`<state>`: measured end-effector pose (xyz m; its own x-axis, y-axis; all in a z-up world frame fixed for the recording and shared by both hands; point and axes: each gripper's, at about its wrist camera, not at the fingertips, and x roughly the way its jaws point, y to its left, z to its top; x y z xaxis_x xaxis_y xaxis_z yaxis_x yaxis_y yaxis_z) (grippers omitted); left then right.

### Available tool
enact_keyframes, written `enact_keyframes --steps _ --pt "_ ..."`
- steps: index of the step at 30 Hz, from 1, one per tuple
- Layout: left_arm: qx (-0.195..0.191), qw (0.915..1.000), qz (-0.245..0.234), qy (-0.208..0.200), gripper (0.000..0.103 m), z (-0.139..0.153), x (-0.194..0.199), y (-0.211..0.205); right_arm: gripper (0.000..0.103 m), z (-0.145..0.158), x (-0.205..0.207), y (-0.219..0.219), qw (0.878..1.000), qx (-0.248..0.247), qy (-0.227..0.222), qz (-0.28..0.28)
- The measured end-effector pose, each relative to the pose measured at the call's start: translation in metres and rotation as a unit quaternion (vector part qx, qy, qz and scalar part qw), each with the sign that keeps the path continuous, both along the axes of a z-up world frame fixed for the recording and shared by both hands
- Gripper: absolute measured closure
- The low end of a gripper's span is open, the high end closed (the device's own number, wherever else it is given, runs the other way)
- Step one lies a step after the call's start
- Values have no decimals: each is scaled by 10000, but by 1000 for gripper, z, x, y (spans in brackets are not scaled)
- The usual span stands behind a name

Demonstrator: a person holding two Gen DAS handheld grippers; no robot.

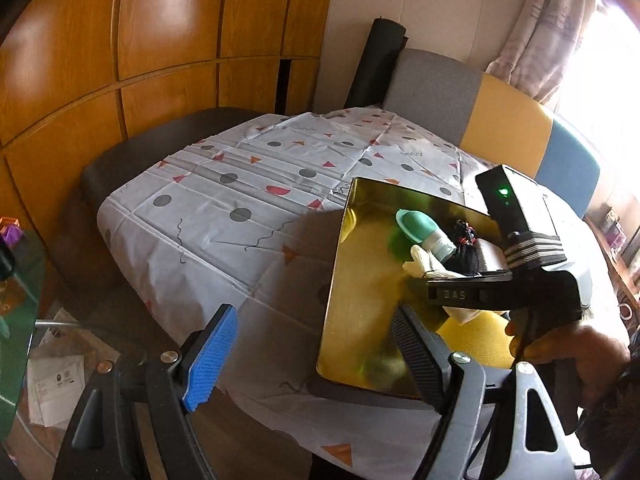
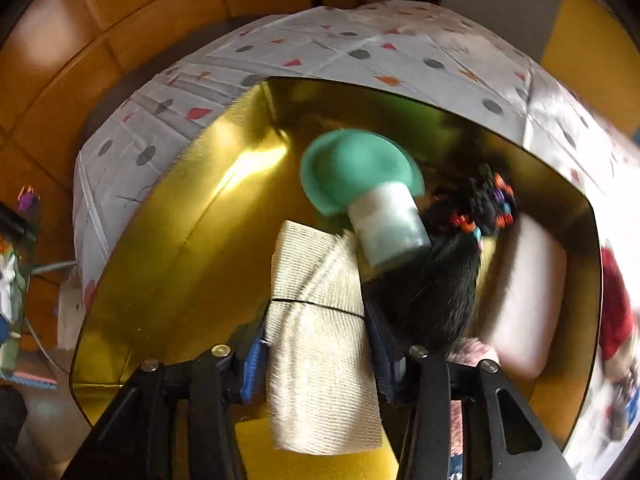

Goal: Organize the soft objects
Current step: 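Carry the cream mesh roll into the tray and release it with the right tool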

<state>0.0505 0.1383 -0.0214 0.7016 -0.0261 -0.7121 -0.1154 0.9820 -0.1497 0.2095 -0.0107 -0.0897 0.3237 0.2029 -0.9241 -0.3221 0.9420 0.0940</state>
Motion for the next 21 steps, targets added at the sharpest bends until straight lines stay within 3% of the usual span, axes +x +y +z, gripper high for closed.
enact_keyframes --steps 2,5,12,21 --pt "14 10000 -29 -6 23 0 0 -2 51 5 -3 -8 9999 100 -74 -77" --pt "36 10000 -72 -11 23 1 -1 -7 38 19 -10 -18 9990 367 -229 -150" --pt "158 9997 -142 -71 23 7 -3 -16 34 53 -30 -36 9941 727 -763 -261" --pt "309 9988 -345 -131 23 14 -7 -36 31 76 -64 -84 9863 533 -1448 -586"
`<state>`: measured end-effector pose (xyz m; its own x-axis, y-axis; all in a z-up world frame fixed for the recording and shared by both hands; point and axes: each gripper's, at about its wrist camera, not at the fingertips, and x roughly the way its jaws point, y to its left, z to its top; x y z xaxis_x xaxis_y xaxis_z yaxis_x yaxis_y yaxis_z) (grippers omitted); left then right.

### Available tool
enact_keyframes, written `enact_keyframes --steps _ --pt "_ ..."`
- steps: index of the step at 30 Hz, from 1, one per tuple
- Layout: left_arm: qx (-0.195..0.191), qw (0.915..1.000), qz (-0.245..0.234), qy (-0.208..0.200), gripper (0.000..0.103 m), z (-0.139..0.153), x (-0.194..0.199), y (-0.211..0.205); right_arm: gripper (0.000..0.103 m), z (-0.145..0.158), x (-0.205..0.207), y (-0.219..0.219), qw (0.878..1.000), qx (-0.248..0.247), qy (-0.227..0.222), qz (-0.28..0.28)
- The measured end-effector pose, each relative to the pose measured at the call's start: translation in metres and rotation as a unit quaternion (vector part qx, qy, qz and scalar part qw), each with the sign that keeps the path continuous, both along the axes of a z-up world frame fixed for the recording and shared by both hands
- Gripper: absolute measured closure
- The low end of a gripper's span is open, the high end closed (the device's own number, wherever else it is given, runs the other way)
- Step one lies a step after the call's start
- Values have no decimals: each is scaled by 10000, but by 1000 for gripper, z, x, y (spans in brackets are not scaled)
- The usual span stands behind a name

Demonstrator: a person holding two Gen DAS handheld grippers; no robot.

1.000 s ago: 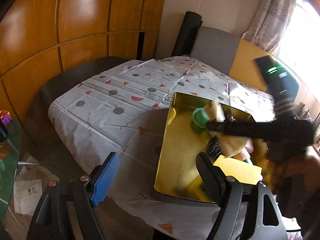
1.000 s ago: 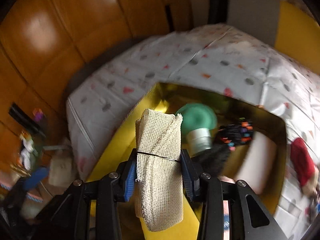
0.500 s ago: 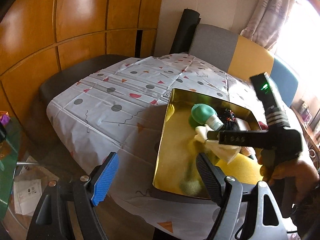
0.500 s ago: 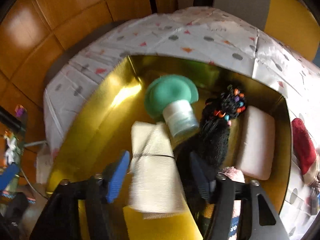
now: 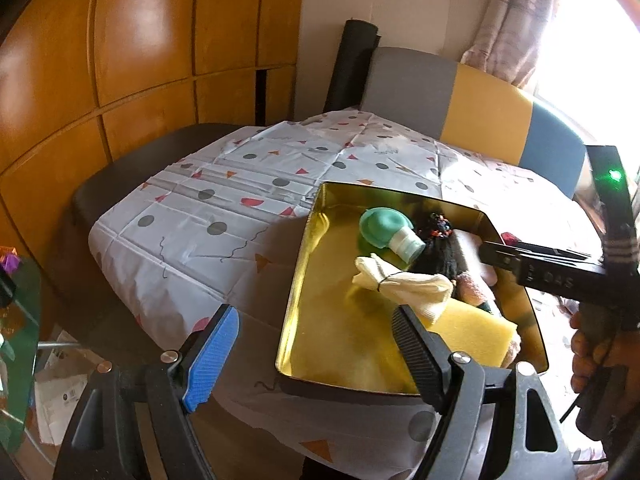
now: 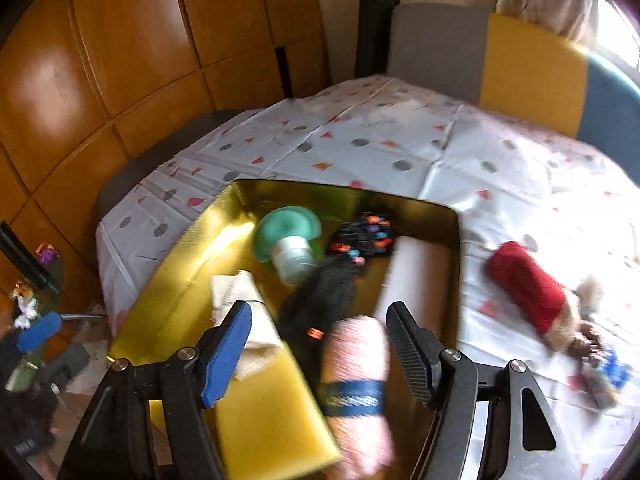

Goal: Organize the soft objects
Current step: 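Carry the cream mesh roll into the tray and release it with the right tool, then move the left tool toward the red sock beside the tray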

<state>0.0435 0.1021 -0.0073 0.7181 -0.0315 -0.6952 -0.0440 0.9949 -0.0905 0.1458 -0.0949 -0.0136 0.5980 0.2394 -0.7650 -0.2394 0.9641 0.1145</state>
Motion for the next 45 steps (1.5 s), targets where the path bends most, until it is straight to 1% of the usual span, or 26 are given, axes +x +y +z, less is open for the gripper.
enact_keyframes --steps 8,10,13,14,24,27,30,33,36,38,39,42,45 --pt "167 9996 -239 -69 23 7 -3 -22 29 14 -30 -46 9985 -59 -411 -356" --pt "200 9993 -297 -99 23 9 -5 -27 27 17 -38 -58 9978 -80 -485 -452" --pt "268 9986 -426 -182 23 13 -7 -37 19 21 -47 -77 9964 -115 -584 -597" --pt "278 9984 -452 -194 23 14 -7 -39 17 23 -50 -82 9960 -125 -607 -638" --pt "380 9956 -829 -216 23 18 -8 -70 15 27 -65 -161 9885 -396 -659 -1301" --pt "424 9945 -934 -225 23 19 -9 -79 15 25 -68 -192 9826 -555 -704 -1625" --pt "499 9931 -1039 -236 23 21 -8 -89 13 16 -73 -226 9733 -773 -714 -2040" --pt "576 9913 -1152 -261 23 23 -7 -101 13 0 -78 -264 9647 -752 -614 -2446" --pt "701 9885 -1308 -280 23 25 -6 -117 13 -18 -88 -301 9512 -513 -468 -3006" --pt "768 9867 -1398 -302 23 25 -6 -127 13 -29 -90 -323 9406 -285 -156 -3381" --pt "776 9862 -1437 -286 23 25 -5 -131 13 -31 -91 -334 9345 -140 -93 -3555" --pt "812 9841 -1558 -276 23 24 -1 -146 13 -30 -95 -346 9249 169 -100 -3796" --pt "867 9809 -1724 -253 23 22 2 -163 13 -28 -98 -351 9212 280 -124 -3879"
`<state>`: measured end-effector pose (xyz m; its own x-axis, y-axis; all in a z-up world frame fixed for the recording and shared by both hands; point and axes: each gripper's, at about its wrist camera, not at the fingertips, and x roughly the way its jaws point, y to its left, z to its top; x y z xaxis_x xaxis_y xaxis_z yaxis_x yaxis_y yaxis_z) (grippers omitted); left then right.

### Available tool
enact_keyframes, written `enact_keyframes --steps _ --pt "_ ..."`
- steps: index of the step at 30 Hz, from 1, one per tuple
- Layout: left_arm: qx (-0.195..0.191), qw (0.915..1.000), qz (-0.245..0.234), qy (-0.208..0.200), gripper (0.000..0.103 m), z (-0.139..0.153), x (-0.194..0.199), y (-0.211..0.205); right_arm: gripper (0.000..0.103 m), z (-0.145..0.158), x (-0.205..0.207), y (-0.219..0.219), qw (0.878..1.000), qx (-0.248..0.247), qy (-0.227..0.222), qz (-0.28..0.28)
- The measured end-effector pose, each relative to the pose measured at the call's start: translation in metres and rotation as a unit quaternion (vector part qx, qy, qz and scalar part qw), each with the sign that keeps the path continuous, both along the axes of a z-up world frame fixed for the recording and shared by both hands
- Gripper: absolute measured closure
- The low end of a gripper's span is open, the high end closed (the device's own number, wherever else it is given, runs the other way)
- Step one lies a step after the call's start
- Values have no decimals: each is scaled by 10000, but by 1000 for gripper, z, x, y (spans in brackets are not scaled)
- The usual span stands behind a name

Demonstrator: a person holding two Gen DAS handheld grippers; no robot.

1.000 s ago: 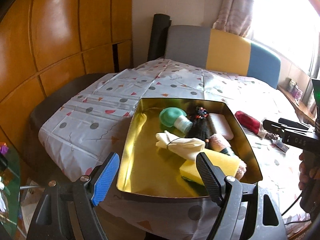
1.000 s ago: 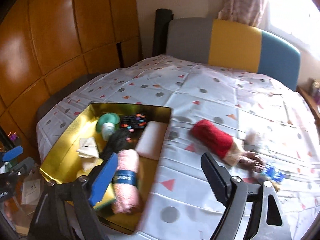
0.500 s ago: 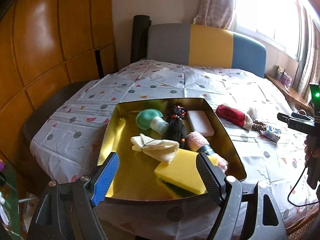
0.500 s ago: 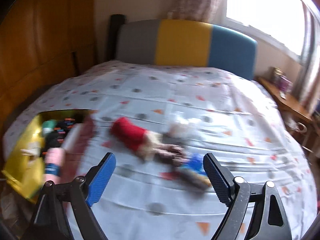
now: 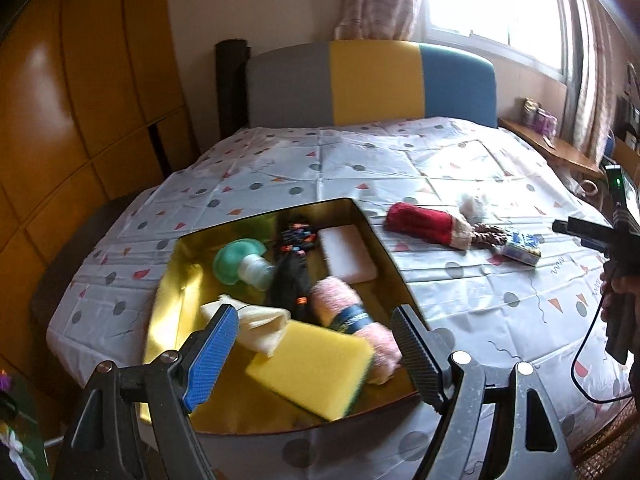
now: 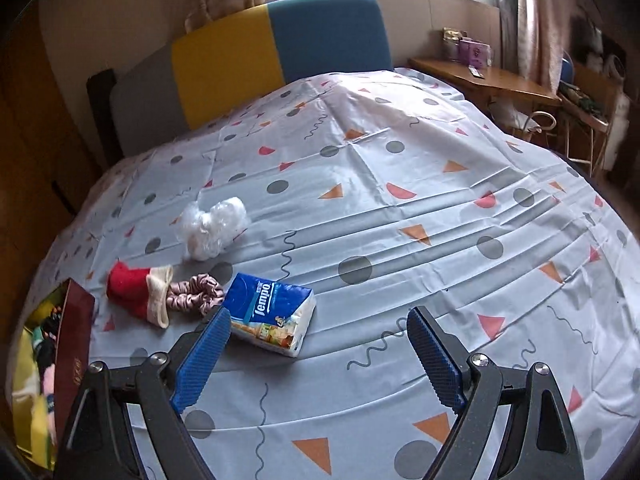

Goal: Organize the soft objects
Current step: 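Move the left tool toward the red sock beside the tray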

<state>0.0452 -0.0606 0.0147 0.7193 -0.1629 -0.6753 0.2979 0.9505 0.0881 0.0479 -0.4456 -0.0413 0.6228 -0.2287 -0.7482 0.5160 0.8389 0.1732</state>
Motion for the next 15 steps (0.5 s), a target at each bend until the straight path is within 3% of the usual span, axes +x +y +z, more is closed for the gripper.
enact_keyframes --steps 15 --pt "200 9973 -688 133 23 -10 21 -74 11 4 -7 -13 9985 420 -175 -289"
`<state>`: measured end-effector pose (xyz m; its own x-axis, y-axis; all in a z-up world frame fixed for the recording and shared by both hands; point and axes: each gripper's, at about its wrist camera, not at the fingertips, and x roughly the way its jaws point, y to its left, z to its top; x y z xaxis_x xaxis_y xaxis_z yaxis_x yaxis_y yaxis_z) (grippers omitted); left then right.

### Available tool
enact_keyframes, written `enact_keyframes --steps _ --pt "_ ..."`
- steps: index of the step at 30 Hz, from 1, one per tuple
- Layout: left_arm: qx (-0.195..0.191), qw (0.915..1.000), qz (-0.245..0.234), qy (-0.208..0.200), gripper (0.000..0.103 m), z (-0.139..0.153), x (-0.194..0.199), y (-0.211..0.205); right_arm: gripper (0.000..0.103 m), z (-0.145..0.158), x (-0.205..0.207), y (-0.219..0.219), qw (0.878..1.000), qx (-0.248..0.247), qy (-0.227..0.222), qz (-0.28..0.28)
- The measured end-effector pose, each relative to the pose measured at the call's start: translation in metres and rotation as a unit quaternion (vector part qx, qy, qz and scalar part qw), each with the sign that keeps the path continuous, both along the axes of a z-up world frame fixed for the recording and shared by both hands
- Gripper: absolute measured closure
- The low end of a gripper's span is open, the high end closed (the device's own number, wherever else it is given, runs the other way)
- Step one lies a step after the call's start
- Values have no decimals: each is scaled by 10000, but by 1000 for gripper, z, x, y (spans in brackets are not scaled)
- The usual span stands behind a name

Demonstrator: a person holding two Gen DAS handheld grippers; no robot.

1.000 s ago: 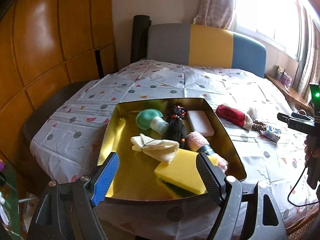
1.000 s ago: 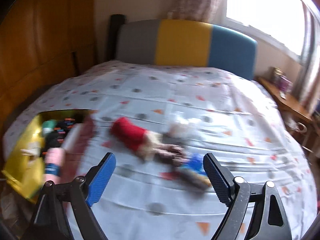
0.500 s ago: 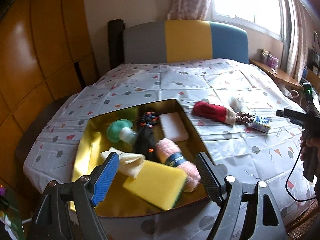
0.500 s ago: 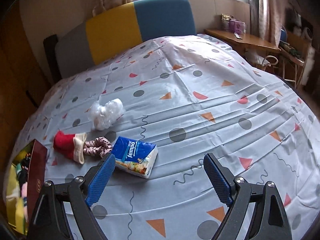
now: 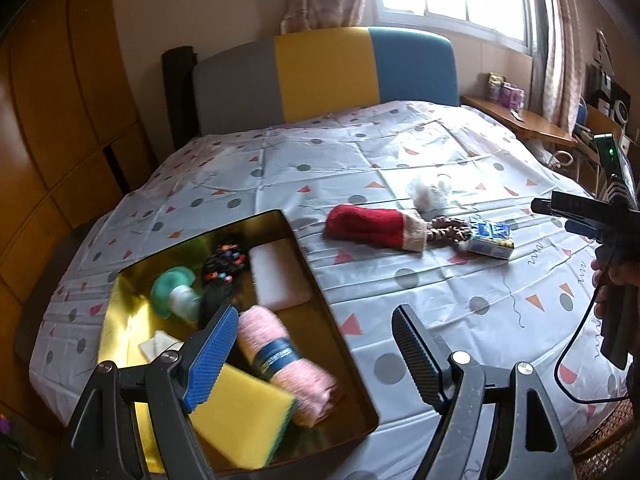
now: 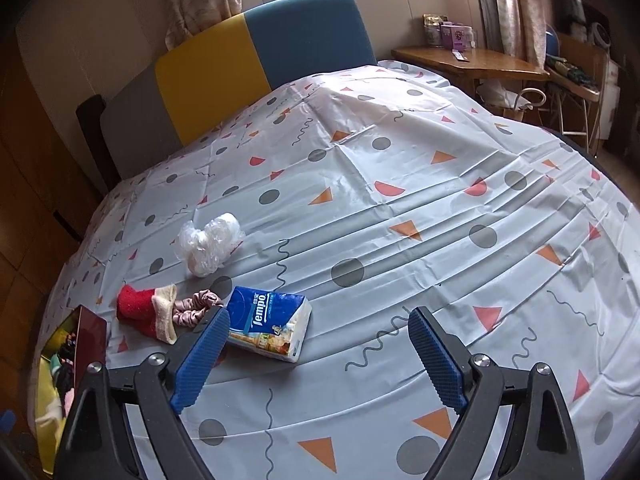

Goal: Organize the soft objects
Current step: 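Move the left tool toward the red sock beside the tray, then grasp the red sock with the left tool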

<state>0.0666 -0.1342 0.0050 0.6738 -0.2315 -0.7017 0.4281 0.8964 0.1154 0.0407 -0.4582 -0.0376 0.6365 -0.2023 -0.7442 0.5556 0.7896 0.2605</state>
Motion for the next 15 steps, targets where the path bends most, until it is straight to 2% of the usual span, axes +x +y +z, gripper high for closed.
enact_keyframes --steps 2,6,11,15 --pt "-42 9999 -42 158 23 -2 7 -9 11 0 -1 -2 10000 54 -16 -25" --pt "-480 9966 -124 663 23 -4 28 -24 11 -2 -1 -5 9998 213 -25 -61" --pt "-1014 9864 -47 1293 24 -8 65 -47 10 -2 -1 -6 9995 301 -52 -83" --pt "-1185 9781 108 1706 28 -21 96 -67 10 -2 0 -5 9994 343 -89 -41"
